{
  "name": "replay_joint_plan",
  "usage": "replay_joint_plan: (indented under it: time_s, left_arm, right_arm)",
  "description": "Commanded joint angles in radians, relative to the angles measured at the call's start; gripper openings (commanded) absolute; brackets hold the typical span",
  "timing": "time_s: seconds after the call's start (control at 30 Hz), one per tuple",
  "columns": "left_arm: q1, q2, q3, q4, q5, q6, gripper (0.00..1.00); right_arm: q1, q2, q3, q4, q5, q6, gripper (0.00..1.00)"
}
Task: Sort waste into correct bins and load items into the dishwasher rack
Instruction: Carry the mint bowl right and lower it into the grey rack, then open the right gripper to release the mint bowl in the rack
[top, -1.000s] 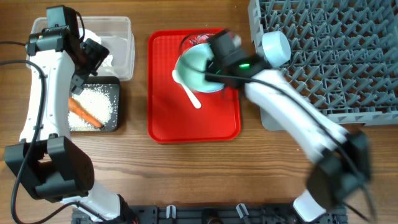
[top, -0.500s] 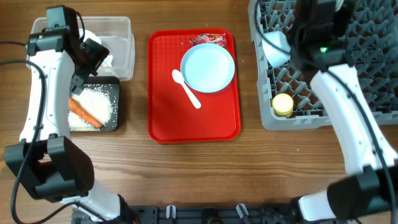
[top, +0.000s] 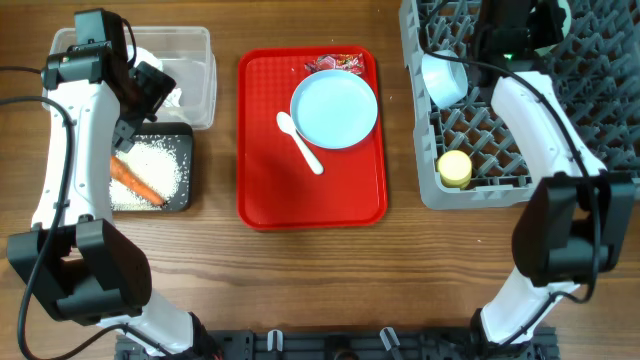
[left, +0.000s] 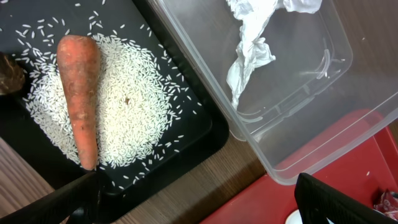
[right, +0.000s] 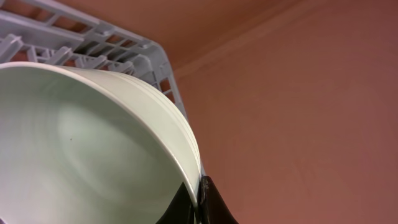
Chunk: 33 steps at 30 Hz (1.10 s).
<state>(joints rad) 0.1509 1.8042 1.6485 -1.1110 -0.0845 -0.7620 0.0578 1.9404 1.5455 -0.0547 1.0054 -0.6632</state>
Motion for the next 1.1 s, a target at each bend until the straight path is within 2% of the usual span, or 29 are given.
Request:
replay_joint_plan:
  time_s: [0.0,0.27,0.5,0.6,0.77,0.83,0.93,1.07]
  left_arm:
    - [-0.001,-0.027,0.001,-0.001,-0.01,-0.013,1.0]
    - [-0.001,-0.027,0.001,-0.001,-0.01,-0.013,1.0]
    - [-0.001,-0.027,0.001,-0.001,-0.01,-0.013,1.0]
    - [-0.001,-0.027,0.001,-0.001,-0.01,-0.013,1.0]
    - [-0.001,-0.027,0.001,-0.001,-0.01,-0.013,1.0]
    - [-0.001,-0.027,0.001,-0.001,-0.01,-0.013,1.0]
    - [-0.001,-0.027,0.001,-0.001,-0.01,-0.013,1.0]
    - [-0.001,-0.027,0.001,-0.001,-0.01,-0.013,1.0]
  right_arm:
    - [-0.003,0.051,-0.001,0.024,0.03,-0.045,0.04]
    - [-0.009,0.098,-0.001,0.015,0.048,-0.034,0.05]
    - [-0.009,0.099,-0.003,-0.137,0.006,0.167,0.04]
    - [-0.009,0.099,-0.003,-0.208,-0.035,0.19,0.04]
    - [-0.008,0.099,-0.003,-0.222,-0.034,0.219,0.04]
    - [-0.009,0.099,-0.003,-0.187,0.025,0.219,0.04]
    - [-0.02,0.099,-0.003,-0.03,0.171,0.182,0.04]
    - [-0.02,0.099,-0.003,0.092,0.163,0.053,0.04]
